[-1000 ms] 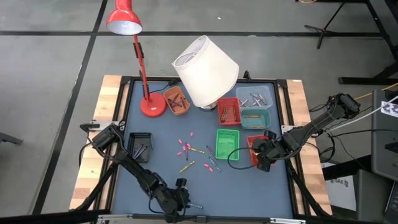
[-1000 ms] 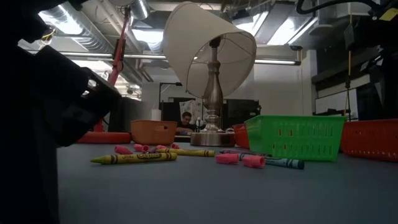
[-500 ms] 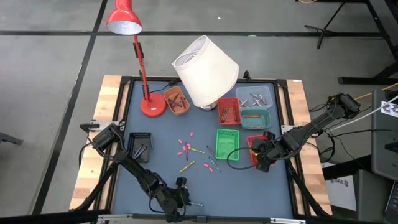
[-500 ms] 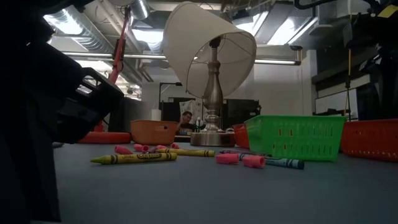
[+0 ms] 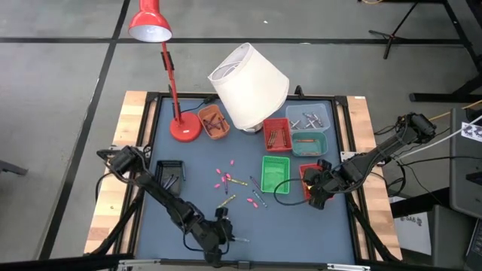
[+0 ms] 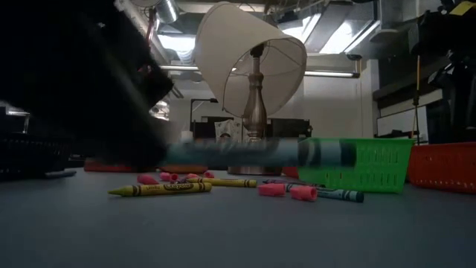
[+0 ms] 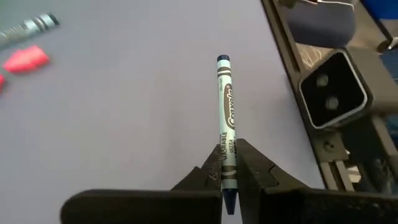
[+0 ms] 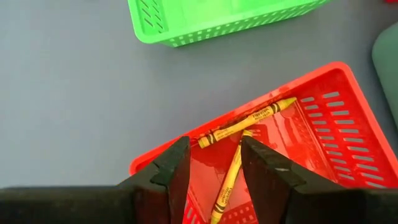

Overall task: Sort crayons
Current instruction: Put the light blue crayon into the green bin

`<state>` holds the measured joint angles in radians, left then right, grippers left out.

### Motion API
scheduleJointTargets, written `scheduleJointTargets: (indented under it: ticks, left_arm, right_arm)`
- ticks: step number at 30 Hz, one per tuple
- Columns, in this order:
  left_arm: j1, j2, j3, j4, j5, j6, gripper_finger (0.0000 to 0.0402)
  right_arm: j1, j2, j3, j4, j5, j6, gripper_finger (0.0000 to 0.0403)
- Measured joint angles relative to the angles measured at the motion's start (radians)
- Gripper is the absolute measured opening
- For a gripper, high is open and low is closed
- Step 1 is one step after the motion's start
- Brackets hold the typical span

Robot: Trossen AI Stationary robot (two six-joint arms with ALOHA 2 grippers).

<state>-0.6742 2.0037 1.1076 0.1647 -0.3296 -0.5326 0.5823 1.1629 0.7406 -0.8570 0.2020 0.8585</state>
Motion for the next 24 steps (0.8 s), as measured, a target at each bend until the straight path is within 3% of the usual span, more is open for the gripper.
scheduleJointTargets:
  ticks: [7,14,19,24]
  left_arm:
    - [0.069,-0.057,0.0,0.007,-0.031,0.123,0.0005]
    - [0.198,-0.069,0.0,0.126,-0.159,0.29,0.0005]
    - [0.316,-0.068,0.002,0.265,-0.143,0.304,0.0005]
    - [0.409,-0.067,0.002,0.286,-0.067,0.299,0.0005]
  right_arm:
    - [0.0,0.0,0.0,0.003,0.036,-0.001,0.014]
    - [0.0,0.0,0.0,0.048,0.084,-0.001,0.014]
    - [0.0,0.0,0.0,0.12,0.121,0.0,0.014]
    - [0.0,0.0,0.0,0.206,0.153,0.0,0.014]
